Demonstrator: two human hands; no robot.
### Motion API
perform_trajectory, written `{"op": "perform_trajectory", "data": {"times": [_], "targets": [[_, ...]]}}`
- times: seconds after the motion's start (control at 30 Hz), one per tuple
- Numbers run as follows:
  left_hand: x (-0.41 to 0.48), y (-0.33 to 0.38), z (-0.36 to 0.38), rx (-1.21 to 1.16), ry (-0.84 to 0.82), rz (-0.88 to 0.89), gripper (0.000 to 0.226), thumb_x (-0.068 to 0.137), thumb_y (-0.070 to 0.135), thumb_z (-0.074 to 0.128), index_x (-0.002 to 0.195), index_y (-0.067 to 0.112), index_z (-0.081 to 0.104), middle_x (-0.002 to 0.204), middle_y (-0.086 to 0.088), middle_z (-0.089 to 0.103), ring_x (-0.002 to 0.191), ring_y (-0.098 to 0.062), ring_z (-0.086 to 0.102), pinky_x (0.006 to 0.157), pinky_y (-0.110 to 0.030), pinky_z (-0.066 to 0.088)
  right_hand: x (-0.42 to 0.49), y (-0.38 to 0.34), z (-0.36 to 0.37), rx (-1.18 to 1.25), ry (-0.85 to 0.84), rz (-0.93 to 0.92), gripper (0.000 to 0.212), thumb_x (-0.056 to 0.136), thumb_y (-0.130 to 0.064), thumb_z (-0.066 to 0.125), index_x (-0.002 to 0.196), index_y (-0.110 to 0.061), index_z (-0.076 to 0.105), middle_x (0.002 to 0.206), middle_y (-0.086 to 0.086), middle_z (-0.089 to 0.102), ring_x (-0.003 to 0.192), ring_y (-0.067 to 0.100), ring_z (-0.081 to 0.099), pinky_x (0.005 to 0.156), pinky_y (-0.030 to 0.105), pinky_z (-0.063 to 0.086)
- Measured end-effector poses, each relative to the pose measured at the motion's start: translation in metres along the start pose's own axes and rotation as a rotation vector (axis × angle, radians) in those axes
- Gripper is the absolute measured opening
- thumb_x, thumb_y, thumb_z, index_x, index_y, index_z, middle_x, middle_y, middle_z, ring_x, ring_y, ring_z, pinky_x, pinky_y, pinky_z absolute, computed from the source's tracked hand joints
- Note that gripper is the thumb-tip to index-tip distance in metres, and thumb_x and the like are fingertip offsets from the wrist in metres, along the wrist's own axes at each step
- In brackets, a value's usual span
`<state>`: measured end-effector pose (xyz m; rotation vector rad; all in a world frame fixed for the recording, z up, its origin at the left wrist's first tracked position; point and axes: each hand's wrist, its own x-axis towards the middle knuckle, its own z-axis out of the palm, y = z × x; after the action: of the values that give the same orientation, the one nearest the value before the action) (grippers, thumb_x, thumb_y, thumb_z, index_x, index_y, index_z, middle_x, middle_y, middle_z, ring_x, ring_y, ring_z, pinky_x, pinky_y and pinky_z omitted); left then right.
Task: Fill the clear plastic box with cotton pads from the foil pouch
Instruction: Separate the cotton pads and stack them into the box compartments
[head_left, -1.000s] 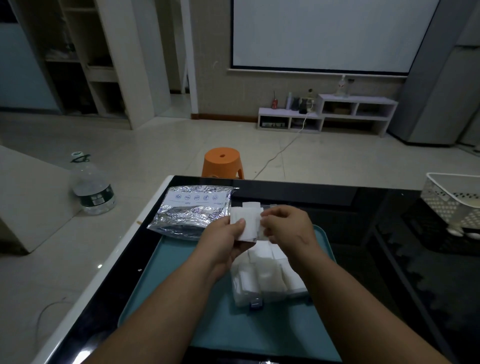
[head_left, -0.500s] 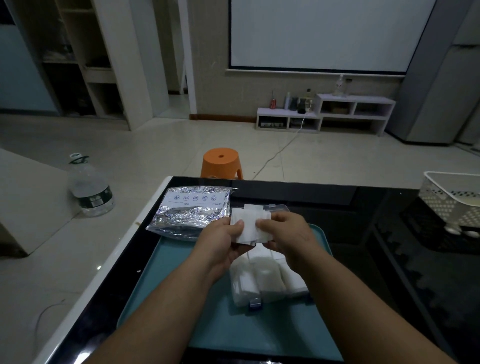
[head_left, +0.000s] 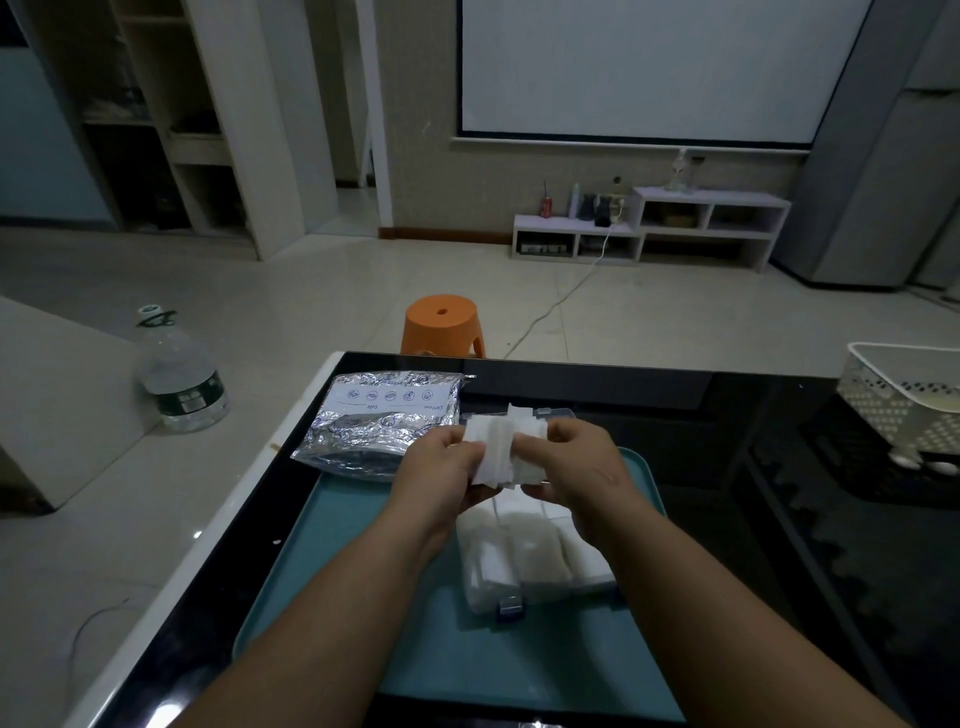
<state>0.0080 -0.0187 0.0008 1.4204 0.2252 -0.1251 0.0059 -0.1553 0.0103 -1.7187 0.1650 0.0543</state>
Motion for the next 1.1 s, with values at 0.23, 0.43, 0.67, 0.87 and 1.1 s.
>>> {"op": "perform_trajectory", "data": {"times": [0.23,0.43,0.67,0.87,1.1], "targets": [[-0.006,0.004,0.001,-0.117,-0.069,-0.097,0.024,0.093,0.027,0.061,0.108,0.008,0.062,0.106,-0.018,0.066,0.090,-0.031,0.069,0.072,-0.038,0.060,-0.004,-0.004,-0.002,-0.009,0.045,0.028,0.009,0.083,-0.015,0.073,0.081,-0.014,0.065,0.087,0.008,0.068,0.080,0.022,0.066,0.062,0.029,0.058],[-0.007,-0.001,0.000,0.044,-0.002,0.014,0.028,0.085,0.002,0.068,0.102,0.019,0.055,0.098,-0.011,0.064,0.077,-0.024,0.069,0.056,-0.030,0.057,-0.005,-0.003,-0.001,-0.060,0.063,0.022,0.010,0.088,-0.013,0.068,0.080,-0.009,0.068,0.082,0.007,0.068,0.071,0.019,0.069,0.053,0.022,0.056],[-0.003,0.001,0.000,0.023,0.096,0.067,0.021,0.084,-0.003,0.067,0.084,0.015,0.057,0.088,-0.009,0.063,0.070,-0.022,0.064,0.062,-0.035,0.059,-0.006,-0.001,0.004,0.073,0.076,0.053,0.010,0.092,-0.009,0.063,0.089,0.000,0.067,0.085,0.014,0.068,0.073,0.023,0.070,0.056,0.027,0.059],[0.008,-0.003,-0.009,-0.152,0.162,-0.030,0.024,0.083,-0.004,0.068,0.103,0.006,0.058,0.100,-0.015,0.065,0.080,-0.028,0.065,0.069,-0.039,0.060,-0.002,-0.002,-0.004,0.150,0.166,0.068,0.011,0.093,-0.007,0.059,0.086,-0.001,0.064,0.093,0.016,0.064,0.085,0.026,0.067,0.057,0.023,0.058],[0.010,-0.004,-0.004,-0.230,0.040,-0.134,0.015,0.088,-0.009,0.057,0.100,0.000,0.061,0.086,-0.014,0.068,0.074,-0.026,0.064,0.075,-0.040,0.055,0.001,-0.003,-0.010,0.046,0.191,0.005,0.011,0.095,-0.014,0.055,0.088,-0.010,0.063,0.091,0.008,0.064,0.087,0.023,0.064,0.076,0.036,0.057]]}}
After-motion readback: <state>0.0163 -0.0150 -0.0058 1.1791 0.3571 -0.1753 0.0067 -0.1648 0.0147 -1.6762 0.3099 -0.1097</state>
